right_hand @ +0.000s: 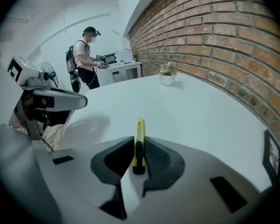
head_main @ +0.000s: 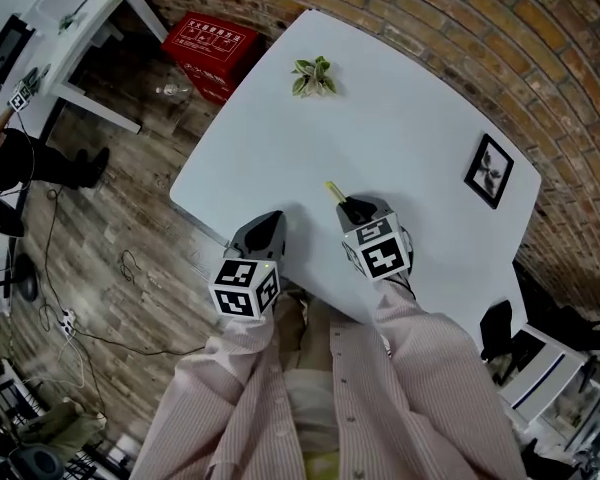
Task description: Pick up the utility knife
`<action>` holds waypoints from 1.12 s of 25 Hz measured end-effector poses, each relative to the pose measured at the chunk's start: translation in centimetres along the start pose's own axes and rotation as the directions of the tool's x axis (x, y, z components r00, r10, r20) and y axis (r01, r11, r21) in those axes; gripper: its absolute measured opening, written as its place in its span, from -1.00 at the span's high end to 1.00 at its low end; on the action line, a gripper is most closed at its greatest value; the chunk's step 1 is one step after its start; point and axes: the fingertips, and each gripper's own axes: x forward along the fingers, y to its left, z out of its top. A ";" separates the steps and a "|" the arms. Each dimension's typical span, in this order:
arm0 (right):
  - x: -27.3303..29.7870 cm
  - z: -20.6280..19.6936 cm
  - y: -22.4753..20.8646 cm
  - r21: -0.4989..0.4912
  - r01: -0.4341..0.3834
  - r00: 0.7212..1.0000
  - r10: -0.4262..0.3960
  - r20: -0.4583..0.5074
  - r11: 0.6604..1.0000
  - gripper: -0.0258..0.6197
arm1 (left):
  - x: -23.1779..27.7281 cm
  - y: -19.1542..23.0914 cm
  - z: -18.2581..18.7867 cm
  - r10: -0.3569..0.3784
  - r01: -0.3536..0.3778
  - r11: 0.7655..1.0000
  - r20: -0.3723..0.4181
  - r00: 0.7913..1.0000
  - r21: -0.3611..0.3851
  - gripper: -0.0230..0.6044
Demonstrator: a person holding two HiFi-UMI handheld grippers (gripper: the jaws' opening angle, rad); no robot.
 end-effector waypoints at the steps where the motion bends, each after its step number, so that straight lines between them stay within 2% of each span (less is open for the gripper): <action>1: -0.1 -0.1 0.1 0.014 -0.005 1.000 0.005 0.002 1.000 0.72 | -0.1 -0.1 0.0 -0.004 0.004 1.000 0.006 1.000 0.007 0.95; 8: -1.2 0.9 0.6 0.099 -0.026 0.997 0.018 0.081 0.995 0.72 | -0.3 -0.8 0.9 -0.033 0.031 0.999 0.054 0.998 0.037 0.95; 14: -3.0 2.9 0.3 0.164 -0.062 0.976 0.025 0.215 0.984 0.72 | -0.7 -1.2 2.4 -0.056 0.050 0.997 0.105 0.993 0.062 0.95; 22: -6.6 5.9 -0.6 0.220 -0.095 0.913 -0.003 0.408 0.971 0.72 | -2.0 -2.0 5.4 -0.096 0.074 0.990 0.194 0.976 0.118 0.95; 28: -9.5 7.7 -1.0 0.229 -0.105 0.861 -0.027 0.509 0.968 0.72 | -3.0 -2.5 7.9 -0.124 0.087 0.984 0.245 0.962 0.157 0.95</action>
